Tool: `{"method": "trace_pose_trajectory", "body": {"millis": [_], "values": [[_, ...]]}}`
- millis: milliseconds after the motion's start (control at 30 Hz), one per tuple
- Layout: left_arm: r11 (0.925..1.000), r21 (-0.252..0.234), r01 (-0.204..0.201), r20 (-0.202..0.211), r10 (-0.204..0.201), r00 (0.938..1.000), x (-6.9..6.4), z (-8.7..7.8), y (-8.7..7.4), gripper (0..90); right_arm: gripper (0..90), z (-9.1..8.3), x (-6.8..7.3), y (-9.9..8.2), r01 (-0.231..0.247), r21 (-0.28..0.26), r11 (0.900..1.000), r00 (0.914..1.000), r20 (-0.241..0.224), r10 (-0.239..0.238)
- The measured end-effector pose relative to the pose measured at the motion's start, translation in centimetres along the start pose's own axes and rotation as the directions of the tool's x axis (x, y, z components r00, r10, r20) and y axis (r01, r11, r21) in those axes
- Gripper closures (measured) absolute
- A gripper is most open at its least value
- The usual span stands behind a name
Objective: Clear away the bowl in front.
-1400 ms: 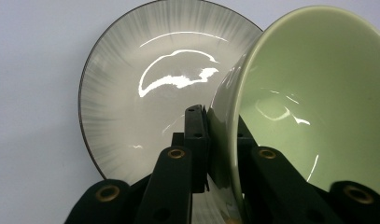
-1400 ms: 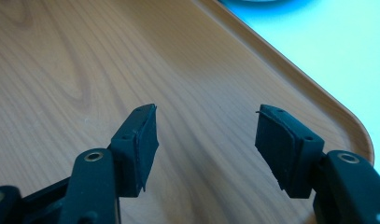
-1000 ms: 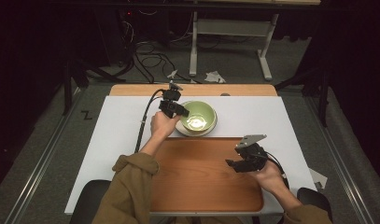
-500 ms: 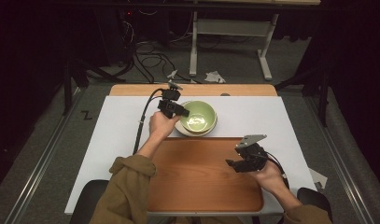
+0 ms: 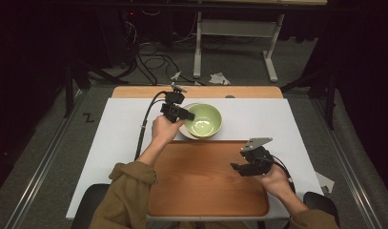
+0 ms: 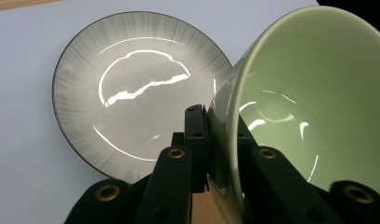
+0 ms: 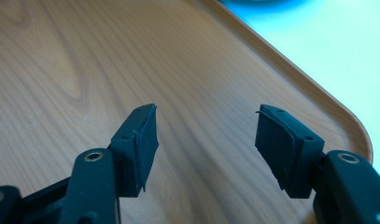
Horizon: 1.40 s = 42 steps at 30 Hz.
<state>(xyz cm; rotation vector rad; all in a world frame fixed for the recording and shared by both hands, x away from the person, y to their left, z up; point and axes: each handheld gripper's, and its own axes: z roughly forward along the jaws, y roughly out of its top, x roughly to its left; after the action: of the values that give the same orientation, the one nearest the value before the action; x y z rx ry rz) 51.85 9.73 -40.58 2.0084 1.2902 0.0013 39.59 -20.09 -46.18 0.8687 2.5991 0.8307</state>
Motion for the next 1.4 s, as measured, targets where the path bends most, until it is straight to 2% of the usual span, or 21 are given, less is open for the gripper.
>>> {"method": "trace_pose_trajectory", "body": {"millis": [567, 733, 900, 1100, 1400], "values": [[0.9989, -0.024, -0.041, 0.031, 0.041, 0.9987, -1.2, -1.8, -0.8, 82.9, 39.2, 0.0, -0.1, 0.0, 0.002, -0.002, 1.0000, 1.0000, 0.000, -0.002], [0.9967, -0.036, -0.072, 0.043, 0.074, 0.9963, -2.0, -2.3, -1.0, 82.9, 39.2, 0.0, 0.0, 0.0, -0.004, 0.001, 1.0000, 1.0000, -0.003, 0.004], [0.9945, -0.026, -0.101, 0.057, 0.102, 0.9931, -2.7, -2.5, -1.2, 82.9, 39.1, 0.0, -0.1, 0.0, 0.003, -0.002, 1.0000, 1.0000, -0.001, -0.003], [0.9942, -0.031, -0.103, 0.068, 0.105, 0.9922, -3.1, -2.8, -1.5, 82.9, 39.2, 0.0, 0.0, 0.0, -0.001, -0.003, 1.0000, 1.0000, -0.002, 0.001], [0.9913, -0.019, -0.130, 0.090, 0.131, 0.9872, -3.6, -3.2, -2.2, 83.0, 39.2, 0.0, 0.0, 0.0, 0.002, -0.003, 1.0000, 1.0000, 0.000, -0.002]]}}
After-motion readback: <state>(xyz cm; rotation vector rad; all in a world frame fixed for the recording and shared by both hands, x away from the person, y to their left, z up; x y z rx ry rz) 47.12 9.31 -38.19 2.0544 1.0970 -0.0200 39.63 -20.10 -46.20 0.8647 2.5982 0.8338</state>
